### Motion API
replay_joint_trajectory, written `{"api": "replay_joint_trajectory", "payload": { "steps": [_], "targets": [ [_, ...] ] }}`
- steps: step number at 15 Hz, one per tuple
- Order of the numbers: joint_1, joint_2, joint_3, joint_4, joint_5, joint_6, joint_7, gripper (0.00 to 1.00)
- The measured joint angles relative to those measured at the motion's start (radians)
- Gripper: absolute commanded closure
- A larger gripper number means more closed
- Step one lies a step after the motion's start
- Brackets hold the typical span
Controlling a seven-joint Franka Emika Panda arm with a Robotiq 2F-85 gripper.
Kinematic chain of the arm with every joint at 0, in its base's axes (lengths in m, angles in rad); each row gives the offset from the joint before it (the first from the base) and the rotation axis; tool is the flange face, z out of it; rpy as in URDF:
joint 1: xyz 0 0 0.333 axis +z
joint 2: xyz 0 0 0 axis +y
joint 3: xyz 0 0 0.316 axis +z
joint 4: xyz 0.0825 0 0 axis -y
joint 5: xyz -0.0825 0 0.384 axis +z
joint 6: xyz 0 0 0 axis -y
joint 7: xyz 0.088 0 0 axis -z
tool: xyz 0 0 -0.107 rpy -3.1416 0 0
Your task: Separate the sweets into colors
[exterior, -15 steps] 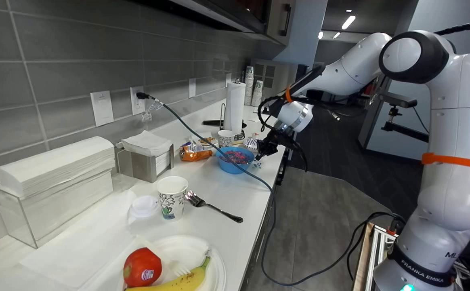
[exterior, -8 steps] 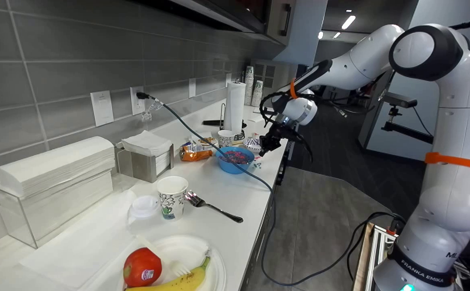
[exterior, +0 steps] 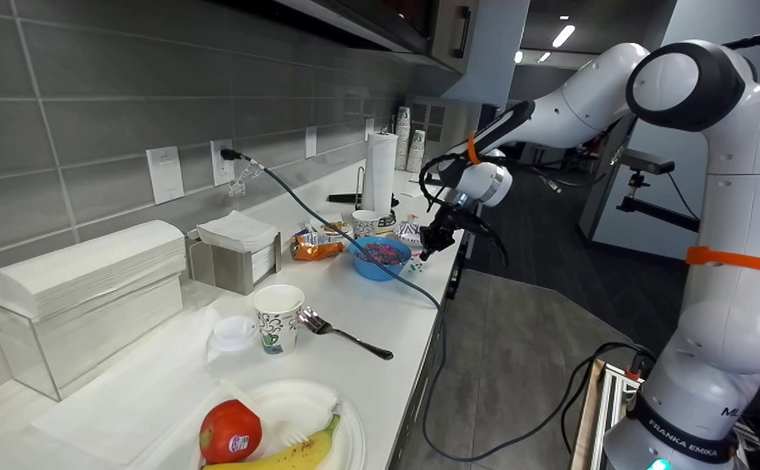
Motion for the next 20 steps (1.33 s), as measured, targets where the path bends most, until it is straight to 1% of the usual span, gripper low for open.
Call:
{"api": "replay_joint_trajectory", "payload": {
  "steps": [9,15,20],
  "targets": [
    [0.000,0.024,0.004,-0.003,0.001,0.006,-0.017,1.00],
    [-0.002,0.034,0.011,0.001,0.018,0.021,-0.076,1.00],
    [-0.011,0.050,0.028,0.005,0.081,0.059,-0.138,1.00]
  ]
}}
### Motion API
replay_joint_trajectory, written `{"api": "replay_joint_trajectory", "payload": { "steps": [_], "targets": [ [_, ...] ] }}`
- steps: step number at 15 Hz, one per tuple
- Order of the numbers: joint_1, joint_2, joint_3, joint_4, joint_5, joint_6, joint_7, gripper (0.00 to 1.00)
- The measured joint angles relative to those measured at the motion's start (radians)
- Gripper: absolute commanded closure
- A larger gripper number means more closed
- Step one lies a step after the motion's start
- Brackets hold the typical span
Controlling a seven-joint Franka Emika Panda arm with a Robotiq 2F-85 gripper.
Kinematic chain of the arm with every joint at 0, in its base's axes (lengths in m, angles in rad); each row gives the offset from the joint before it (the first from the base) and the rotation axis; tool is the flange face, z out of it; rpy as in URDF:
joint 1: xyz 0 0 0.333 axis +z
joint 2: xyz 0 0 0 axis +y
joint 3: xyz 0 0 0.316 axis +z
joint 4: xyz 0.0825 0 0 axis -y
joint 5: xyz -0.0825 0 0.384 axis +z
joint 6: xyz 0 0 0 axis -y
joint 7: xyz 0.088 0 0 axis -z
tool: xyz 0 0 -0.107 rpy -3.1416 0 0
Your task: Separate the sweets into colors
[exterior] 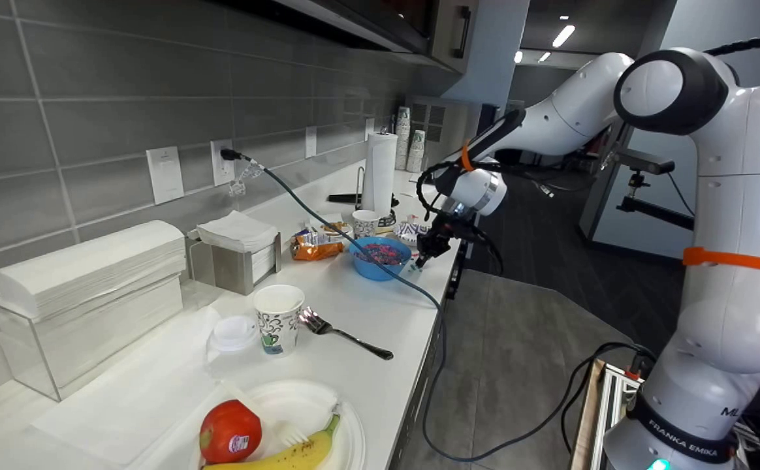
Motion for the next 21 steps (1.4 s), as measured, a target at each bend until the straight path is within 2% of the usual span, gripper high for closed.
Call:
{"api": "replay_joint_trajectory", "payload": {
  "steps": [5,21],
  "targets": [
    [-0.005,0.018,0.004,0.012,0.054,0.002,-0.038,1.00],
    [-0.040,0.042,-0.006,0.046,0.068,0.008,-0.047,1.00]
  ]
}}
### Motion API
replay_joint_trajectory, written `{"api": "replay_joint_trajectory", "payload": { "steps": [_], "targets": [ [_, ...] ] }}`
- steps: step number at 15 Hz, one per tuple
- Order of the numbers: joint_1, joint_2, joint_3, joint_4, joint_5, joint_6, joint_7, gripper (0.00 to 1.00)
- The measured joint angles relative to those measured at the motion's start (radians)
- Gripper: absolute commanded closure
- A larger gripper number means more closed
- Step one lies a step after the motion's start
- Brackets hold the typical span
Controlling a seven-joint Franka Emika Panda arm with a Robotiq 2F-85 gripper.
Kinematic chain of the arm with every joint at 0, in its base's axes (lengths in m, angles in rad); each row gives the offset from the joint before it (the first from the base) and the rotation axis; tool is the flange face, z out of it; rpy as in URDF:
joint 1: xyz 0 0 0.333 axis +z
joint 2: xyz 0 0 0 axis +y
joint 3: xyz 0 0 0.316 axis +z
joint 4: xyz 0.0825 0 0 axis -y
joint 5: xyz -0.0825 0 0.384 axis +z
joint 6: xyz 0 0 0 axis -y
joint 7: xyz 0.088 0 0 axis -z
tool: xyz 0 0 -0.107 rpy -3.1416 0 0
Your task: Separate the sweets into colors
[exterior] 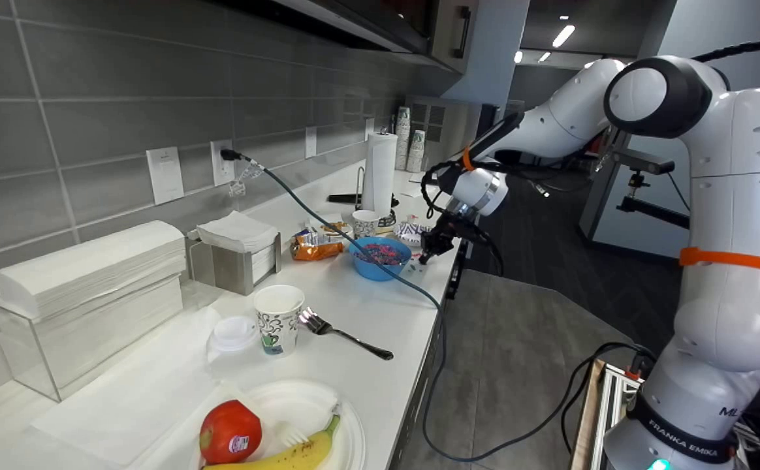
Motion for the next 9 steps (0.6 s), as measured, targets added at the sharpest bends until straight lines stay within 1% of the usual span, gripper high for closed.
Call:
{"api": "replay_joint_trajectory", "payload": {
  "steps": [5,9],
  "targets": [
    [0.001,-0.018,0.011,0.017,0.035,0.000,-0.011,1.00],
    [0.008,-0.045,-0.010,0.016,0.018,0.000,0.028,1.00]
  ]
}}
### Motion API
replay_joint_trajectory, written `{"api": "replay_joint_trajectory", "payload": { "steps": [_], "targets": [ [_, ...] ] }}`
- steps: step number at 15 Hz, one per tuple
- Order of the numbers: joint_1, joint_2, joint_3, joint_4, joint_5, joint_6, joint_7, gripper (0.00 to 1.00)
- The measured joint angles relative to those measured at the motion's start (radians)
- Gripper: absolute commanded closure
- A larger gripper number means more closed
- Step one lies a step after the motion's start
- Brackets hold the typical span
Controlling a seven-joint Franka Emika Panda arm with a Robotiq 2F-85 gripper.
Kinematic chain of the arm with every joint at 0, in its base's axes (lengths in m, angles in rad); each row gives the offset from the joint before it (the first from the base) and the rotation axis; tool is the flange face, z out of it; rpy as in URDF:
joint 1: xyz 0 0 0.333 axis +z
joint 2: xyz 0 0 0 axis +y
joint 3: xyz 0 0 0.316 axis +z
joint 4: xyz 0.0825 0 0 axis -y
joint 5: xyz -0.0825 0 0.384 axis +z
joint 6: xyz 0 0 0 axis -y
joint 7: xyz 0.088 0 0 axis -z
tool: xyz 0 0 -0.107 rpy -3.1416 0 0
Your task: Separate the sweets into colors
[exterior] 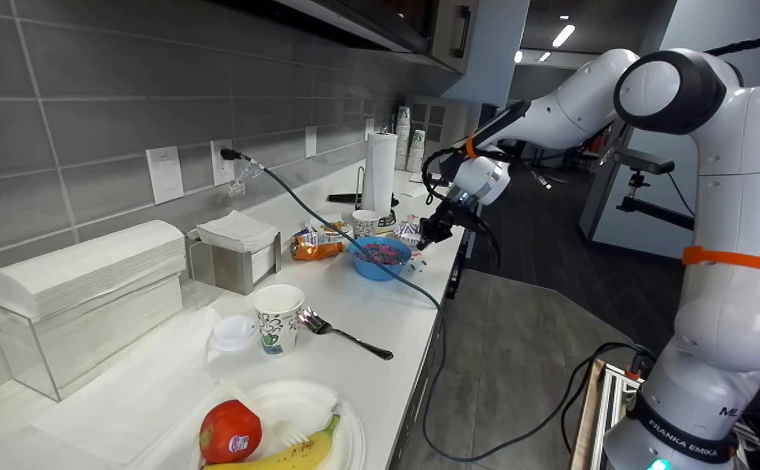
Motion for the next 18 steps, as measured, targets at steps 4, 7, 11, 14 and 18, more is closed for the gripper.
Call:
{"api": "replay_joint_trajectory", "payload": {
  "steps": [4,7,11,14,18],
  "targets": [
    [0.000,-0.012,-0.004,0.006,0.012,0.002,0.003,1.00],
    [0.000,0.005,-0.004,0.023,0.028,0.005,0.011,1.00],
    [0.005,0.031,-0.006,0.047,0.020,0.006,0.046,1.00],
    [0.026,0.016,-0.018,0.031,-0.089,0.004,0.113,0.73],
    [0.069,-0.081,-0.053,-0.024,-0.340,0.004,0.239,0.55]
  ]
}}
